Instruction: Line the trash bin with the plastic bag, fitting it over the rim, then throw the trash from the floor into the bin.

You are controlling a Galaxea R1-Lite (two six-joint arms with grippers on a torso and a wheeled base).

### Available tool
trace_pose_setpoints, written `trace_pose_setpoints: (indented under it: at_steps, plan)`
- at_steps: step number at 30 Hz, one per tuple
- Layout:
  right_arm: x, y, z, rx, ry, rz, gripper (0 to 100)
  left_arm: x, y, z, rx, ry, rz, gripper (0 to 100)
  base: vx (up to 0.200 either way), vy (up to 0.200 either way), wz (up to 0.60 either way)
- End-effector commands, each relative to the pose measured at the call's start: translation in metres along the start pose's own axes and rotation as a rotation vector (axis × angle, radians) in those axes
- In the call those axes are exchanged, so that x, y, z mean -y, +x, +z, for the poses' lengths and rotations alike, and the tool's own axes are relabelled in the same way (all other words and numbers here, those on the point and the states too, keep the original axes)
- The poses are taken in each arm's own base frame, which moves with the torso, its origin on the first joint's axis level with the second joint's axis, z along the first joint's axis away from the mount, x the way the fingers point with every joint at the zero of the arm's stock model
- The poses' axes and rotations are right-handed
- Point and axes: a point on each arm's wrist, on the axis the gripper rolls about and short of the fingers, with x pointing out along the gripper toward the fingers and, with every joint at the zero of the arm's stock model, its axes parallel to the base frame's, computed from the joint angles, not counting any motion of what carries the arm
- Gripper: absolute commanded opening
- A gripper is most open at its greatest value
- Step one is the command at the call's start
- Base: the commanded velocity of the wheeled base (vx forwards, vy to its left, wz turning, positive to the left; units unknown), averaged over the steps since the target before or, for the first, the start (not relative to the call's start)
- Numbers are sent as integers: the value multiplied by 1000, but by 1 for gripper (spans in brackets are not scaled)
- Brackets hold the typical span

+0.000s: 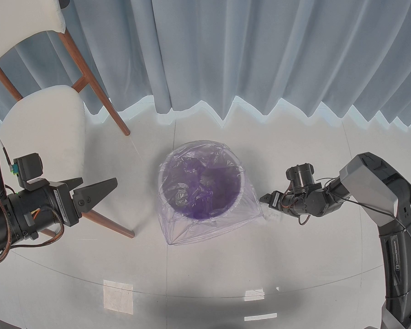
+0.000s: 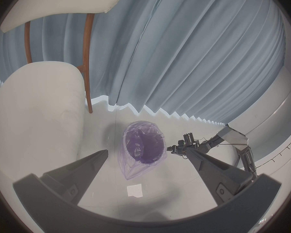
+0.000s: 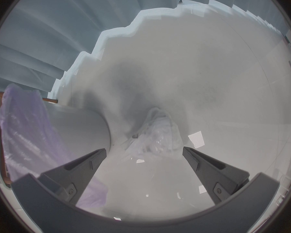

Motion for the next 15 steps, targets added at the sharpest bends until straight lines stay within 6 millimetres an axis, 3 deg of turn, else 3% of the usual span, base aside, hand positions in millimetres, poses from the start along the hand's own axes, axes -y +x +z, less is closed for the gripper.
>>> trace_pose_setpoints:
  at_steps: [1,15]
  plan:
    - [17,36,-1,-15,-46,-42,100,-5,1,1,4,-3,30,100,0,0,0]
    - [25,78,2,-42,-131,-63,100,-10,0,3,14,-9,56,100,0,0,0]
